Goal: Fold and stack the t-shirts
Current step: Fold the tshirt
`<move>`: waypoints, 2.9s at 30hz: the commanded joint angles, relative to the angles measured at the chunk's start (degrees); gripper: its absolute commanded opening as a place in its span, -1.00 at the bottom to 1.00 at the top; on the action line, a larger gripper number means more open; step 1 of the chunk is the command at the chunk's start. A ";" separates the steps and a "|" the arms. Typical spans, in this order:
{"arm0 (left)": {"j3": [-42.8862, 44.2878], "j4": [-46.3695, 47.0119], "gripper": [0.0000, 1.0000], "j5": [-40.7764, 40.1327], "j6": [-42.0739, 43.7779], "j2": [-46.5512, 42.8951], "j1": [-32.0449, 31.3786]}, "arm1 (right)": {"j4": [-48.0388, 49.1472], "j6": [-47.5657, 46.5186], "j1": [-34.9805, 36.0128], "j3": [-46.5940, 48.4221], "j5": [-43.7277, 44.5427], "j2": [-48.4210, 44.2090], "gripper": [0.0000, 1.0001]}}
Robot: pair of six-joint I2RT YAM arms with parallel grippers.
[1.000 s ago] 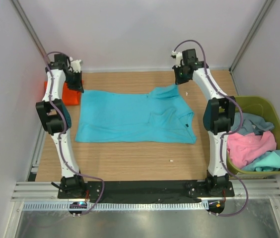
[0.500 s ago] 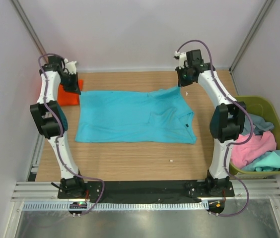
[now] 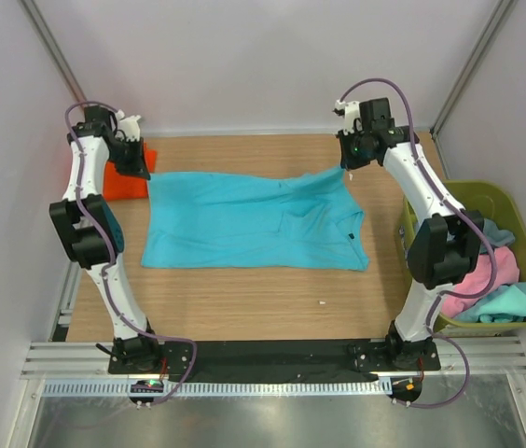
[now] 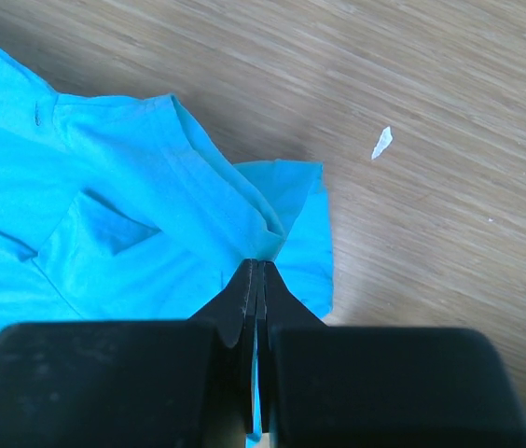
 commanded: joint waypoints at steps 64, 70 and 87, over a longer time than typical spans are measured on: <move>-27.00 -1.00 -0.62 -3.48 5.81 -6.40 4.51 | 4.09 3.67 0.62 -45.71 -3.96 -27.33 -0.44; -25.86 -1.44 -0.34 -2.52 5.64 -11.75 4.51 | 1.63 4.63 0.62 -41.76 -5.37 -28.47 0.11; -14.43 -5.92 -0.28 5.83 -1.92 -0.79 -3.65 | 4.01 3.66 1.05 -21.37 -10.56 -5.82 0.02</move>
